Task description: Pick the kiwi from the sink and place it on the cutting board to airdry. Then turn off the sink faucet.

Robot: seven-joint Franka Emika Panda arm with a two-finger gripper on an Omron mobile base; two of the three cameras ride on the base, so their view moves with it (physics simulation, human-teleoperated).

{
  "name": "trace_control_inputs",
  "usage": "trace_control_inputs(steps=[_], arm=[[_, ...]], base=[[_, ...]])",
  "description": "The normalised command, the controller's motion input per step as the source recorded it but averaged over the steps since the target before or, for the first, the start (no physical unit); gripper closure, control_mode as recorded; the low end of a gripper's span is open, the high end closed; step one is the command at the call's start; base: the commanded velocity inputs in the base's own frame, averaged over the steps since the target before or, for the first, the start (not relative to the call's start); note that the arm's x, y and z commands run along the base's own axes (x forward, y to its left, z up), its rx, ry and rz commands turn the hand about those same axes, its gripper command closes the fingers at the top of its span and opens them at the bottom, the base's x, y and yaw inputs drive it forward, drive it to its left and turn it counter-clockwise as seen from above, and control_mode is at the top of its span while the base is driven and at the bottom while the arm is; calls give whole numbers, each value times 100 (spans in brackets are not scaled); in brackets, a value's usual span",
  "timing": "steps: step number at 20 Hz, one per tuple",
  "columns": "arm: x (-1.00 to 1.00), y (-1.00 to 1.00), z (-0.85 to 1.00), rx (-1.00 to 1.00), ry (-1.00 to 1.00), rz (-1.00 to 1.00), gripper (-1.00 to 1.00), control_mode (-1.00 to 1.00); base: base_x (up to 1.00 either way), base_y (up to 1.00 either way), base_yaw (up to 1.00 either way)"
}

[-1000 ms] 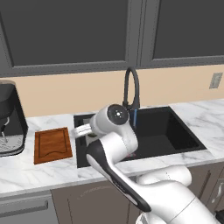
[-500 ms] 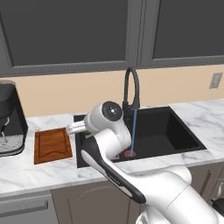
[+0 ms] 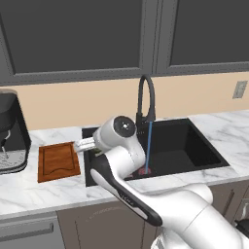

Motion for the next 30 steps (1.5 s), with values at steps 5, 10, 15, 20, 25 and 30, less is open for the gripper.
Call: trace_control_inputs(steps=[5, 10, 15, 20, 25, 30], arm=[[4, 12, -35, 7, 2, 0, 100, -100], [13, 26, -11, 3, 6, 0, 100, -100], [7, 13, -10, 0, 4, 0, 100, -100], [5, 15, -16, 0, 4, 0, 100, -100], [10, 20, -19, 0, 4, 0, 100, -100], [16, 21, -12, 0, 3, 0, 100, -100]], base=[[0, 0, 0], [0, 0, 0], [0, 0, 0], [0, 0, 0], [0, 0, 0], [0, 0, 0]])
